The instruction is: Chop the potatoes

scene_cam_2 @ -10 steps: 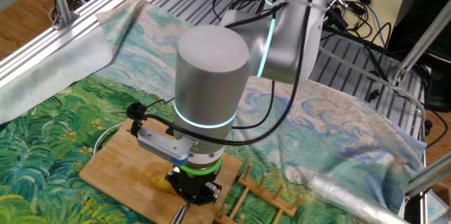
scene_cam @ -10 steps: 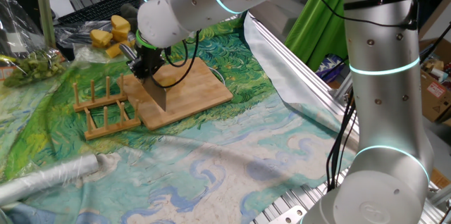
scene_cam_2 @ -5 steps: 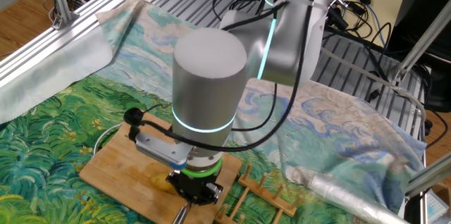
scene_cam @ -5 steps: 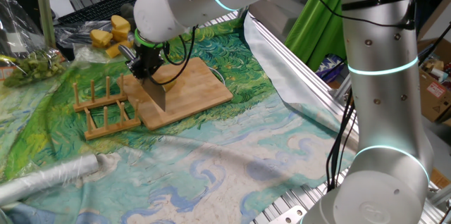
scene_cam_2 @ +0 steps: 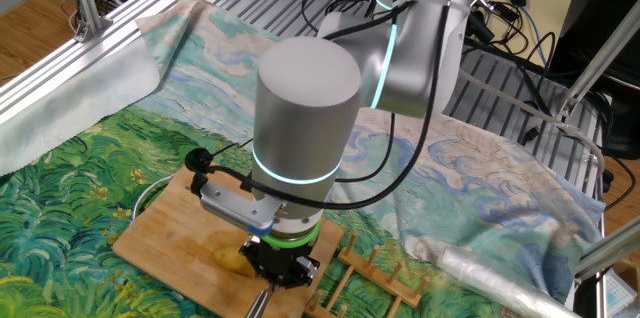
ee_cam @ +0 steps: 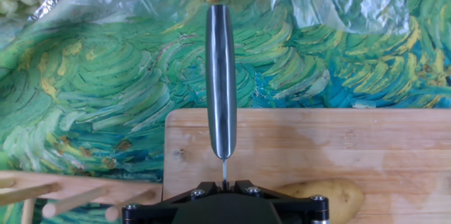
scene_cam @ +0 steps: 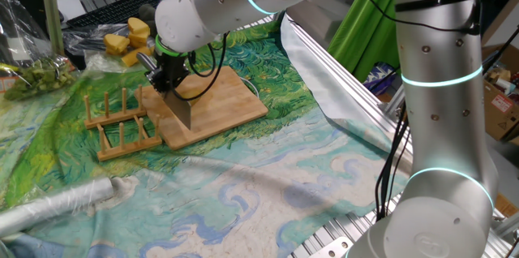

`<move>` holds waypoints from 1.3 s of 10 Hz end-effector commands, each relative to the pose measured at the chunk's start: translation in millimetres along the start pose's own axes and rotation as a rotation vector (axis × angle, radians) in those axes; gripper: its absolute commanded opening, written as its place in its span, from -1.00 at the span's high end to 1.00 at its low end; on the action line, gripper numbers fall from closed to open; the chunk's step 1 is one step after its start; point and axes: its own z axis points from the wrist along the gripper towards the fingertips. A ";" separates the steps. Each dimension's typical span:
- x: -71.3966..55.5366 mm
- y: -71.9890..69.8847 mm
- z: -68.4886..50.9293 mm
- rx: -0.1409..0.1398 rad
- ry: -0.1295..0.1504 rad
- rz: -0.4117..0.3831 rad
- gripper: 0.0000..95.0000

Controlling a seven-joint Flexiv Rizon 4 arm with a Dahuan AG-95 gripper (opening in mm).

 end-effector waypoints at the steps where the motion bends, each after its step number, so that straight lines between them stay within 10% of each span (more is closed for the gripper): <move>1: 1.4 -0.1 -1.6 0.003 -0.002 0.000 1.00; 4: 1.7 0.3 1.4 0.004 -0.001 0.003 1.00; 5: 1.5 0.2 1.2 0.004 0.001 0.005 0.60; 13: 2.3 1.0 -0.1 0.003 0.003 0.005 0.60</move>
